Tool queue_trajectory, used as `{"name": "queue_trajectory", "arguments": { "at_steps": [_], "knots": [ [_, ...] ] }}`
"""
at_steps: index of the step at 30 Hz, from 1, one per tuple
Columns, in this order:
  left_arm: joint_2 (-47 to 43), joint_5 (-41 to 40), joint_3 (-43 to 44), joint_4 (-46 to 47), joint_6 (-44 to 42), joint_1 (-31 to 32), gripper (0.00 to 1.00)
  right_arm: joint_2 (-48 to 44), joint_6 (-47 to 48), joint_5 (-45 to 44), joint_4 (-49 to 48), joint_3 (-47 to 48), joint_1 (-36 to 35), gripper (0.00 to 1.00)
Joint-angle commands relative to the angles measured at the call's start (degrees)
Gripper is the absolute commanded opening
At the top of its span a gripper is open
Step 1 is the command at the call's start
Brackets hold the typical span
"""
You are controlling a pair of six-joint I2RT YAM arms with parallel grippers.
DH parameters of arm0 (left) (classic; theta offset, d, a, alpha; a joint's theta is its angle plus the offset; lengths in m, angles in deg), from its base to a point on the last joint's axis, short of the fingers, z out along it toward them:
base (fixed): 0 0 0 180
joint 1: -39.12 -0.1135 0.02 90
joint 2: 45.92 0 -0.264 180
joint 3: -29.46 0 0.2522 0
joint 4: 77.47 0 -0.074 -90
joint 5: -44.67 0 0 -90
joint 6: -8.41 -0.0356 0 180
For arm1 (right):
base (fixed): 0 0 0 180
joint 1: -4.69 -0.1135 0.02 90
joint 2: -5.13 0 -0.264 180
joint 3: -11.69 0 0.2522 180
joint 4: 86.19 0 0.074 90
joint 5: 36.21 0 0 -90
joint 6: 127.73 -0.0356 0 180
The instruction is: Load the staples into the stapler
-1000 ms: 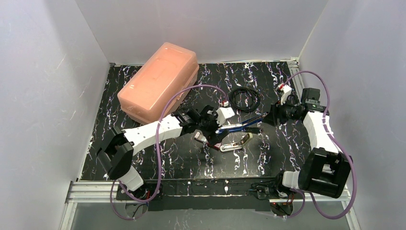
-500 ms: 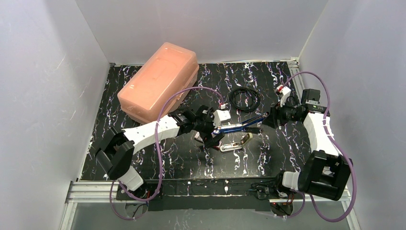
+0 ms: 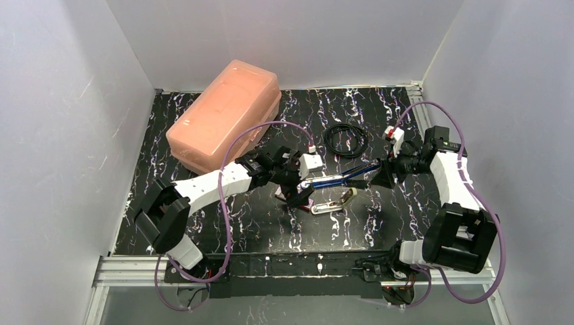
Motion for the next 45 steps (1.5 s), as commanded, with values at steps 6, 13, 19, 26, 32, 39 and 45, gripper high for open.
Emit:
{"name": "queue_trajectory", "arguments": {
  "at_steps": [6,13,19,26,32,39,45],
  "knots": [
    [-1.36,4.77,-1.08,1.88,0.41,-1.02,0.97,-0.92,7.21,2.61,6.65,2.74,0.27,0.67],
    [-4.09,5.32,-4.73,5.07,0.41,-1.37,0.98,-4.19,8.81,2.50,8.10,1.52,0.25,0.69],
    [-2.68,6.10,-2.44,2.30,-1.46,-1.78,0.97,-3.58,10.76,0.82,10.95,2.68,0.21,0.70],
    [-2.34,5.88,0.14,-0.43,-3.25,-2.15,0.98,-2.89,11.56,-3.53,14.52,6.65,0.23,0.70],
    [-2.34,5.76,-1.24,-0.17,-5.02,-2.13,0.98,-4.53,11.55,-5.59,15.28,6.71,0.21,0.70],
    [-2.96,5.97,-1.17,-1.65,-7.18,-2.32,0.98,-4.60,10.70,-6.81,15.25,8.31,0.29,0.71],
    [-3.20,5.86,-1.73,-2.19,-8.32,-2.57,0.98,-4.25,10.11,-6.48,15.50,8.22,0.23,0.71]
  ]
}}
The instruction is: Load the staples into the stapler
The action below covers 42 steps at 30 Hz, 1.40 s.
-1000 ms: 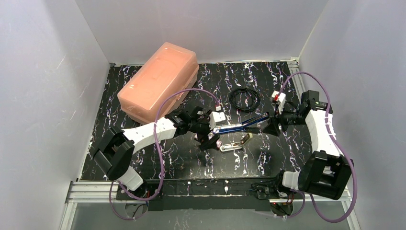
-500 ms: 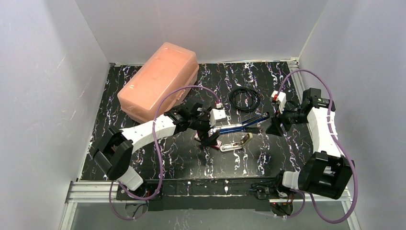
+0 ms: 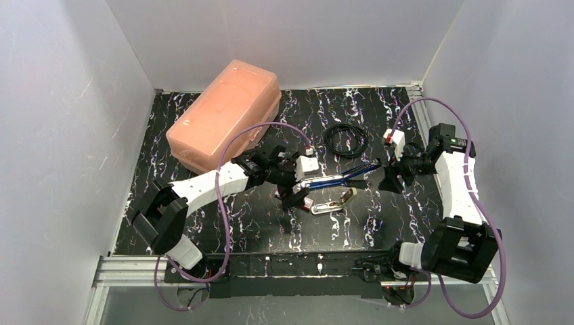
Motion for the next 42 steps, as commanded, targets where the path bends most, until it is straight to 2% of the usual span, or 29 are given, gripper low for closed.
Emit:
{"name": "queue_trajectory", "arguments": {
  "at_steps": [1,9,17,31,37,42],
  "knots": [
    [-2.37,1.60,-0.44,-1.98,-2.00,-0.49,0.98,-0.70,-0.82,0.46,1.11,2.18,0.23,0.71],
    [-3.78,1.51,-1.62,-0.91,-2.99,-0.72,0.97,-2.04,-1.09,1.78,1.03,2.29,0.25,0.71],
    [-7.71,1.12,-7.77,4.46,-0.91,-0.92,0.96,-3.59,0.78,2.62,3.57,3.09,0.27,0.72],
    [-6.34,-2.21,-7.34,8.57,3.55,-1.27,0.95,-6.49,0.34,5.20,1.85,1.20,0.29,0.72],
    [-5.29,-0.79,-9.16,11.06,3.76,-1.25,0.89,-6.05,2.70,6.64,1.83,-0.08,0.23,0.73],
    [-3.23,1.20,-8.97,11.61,4.85,-1.27,0.86,-4.50,9.01,7.93,3.52,-1.66,0.21,0.74]
  ]
}}
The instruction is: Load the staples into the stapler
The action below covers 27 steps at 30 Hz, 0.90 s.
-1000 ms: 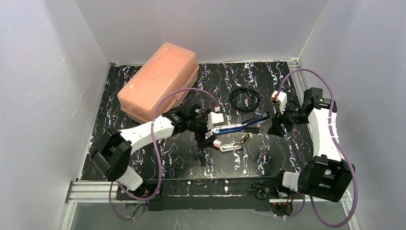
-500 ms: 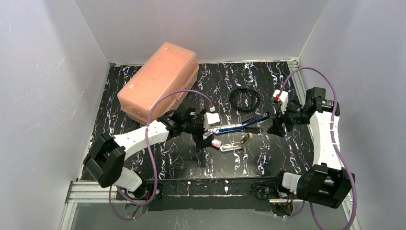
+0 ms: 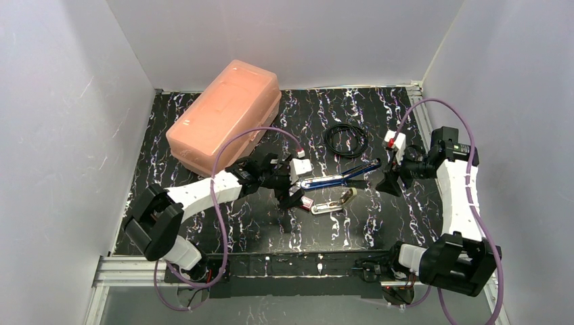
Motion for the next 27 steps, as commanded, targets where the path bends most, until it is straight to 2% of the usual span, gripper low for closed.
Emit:
{"name": "queue_trajectory", "arguments": {
  "at_steps": [1,7,10,13,19,25,27],
  "knots": [
    [1.86,2.91,-0.25,1.51,1.13,-0.48,0.86,1.32,7.48,3.60,2.16,-1.57,0.22,0.75],
    [5.42,4.16,0.46,2.15,-0.64,-0.10,0.82,2.70,14.06,7.28,1.56,-7.66,-0.65,0.76],
    [7.05,4.76,1.13,2.45,-1.69,0.69,0.76,3.06,16.46,8.79,-0.82,-10.65,-2.68,0.75],
    [8.82,5.76,2.23,2.70,-2.75,1.99,0.69,2.58,12.74,8.18,-7.36,-13.58,-6.47,0.72],
    [11.73,4.86,4.25,3.24,-3.05,4.25,0.65,-0.82,0.67,4.71,-24.12,-18.55,-13.91,0.72],
    [13.16,4.41,6.03,3.38,-2.58,4.90,0.62,2.13,0.68,4.03,-26.27,-17.95,-15.90,0.71],
    [13.49,4.50,6.42,3.35,-2.35,4.90,0.60,2.48,0.70,3.92,-26.63,-17.94,-16.47,0.67]
  ]
}}
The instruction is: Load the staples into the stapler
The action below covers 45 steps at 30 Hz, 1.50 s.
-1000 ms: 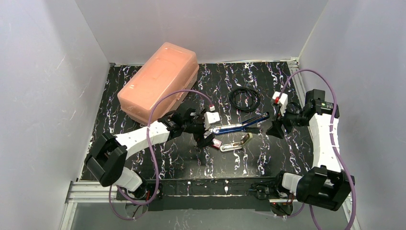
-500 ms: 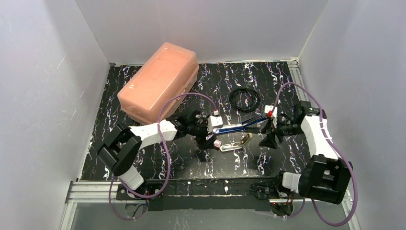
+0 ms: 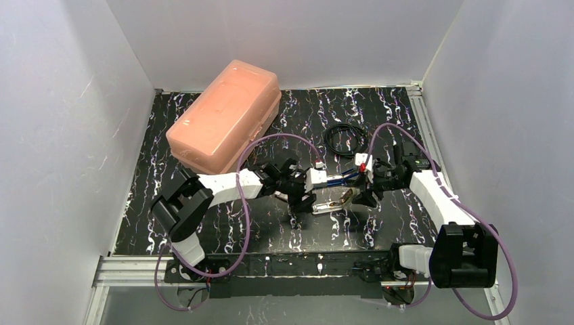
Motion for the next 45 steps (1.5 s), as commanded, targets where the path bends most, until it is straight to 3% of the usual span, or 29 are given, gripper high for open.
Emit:
{"name": "queue_trajectory", "arguments": {
  "at_steps": [1,20,28,39,45],
  "knots": [
    [0.54,0.97,2.41,0.11,-0.25,0.24,0.59,1.12,-1.25,-0.17,-3.95,0.57,-1.42,0.65],
    [2.87,1.56,3.01,0.74,0.44,1.95,0.44,2.04,-2.16,-3.70,-3.17,0.93,-6.21,0.43],
    [3.42,1.56,1.67,3.49,1.78,2.24,0.40,2.15,-3.80,-3.89,-3.63,1.08,-6.82,0.39],
    [4.19,1.91,0.67,3.95,1.71,2.27,0.19,2.08,-8.80,-2.85,-6.24,1.70,-8.52,0.35],
    [4.32,1.91,-0.37,4.60,2.35,2.32,0.12,1.83,-12.73,-3.09,-9.26,1.31,-10.62,0.34]
  ]
}}
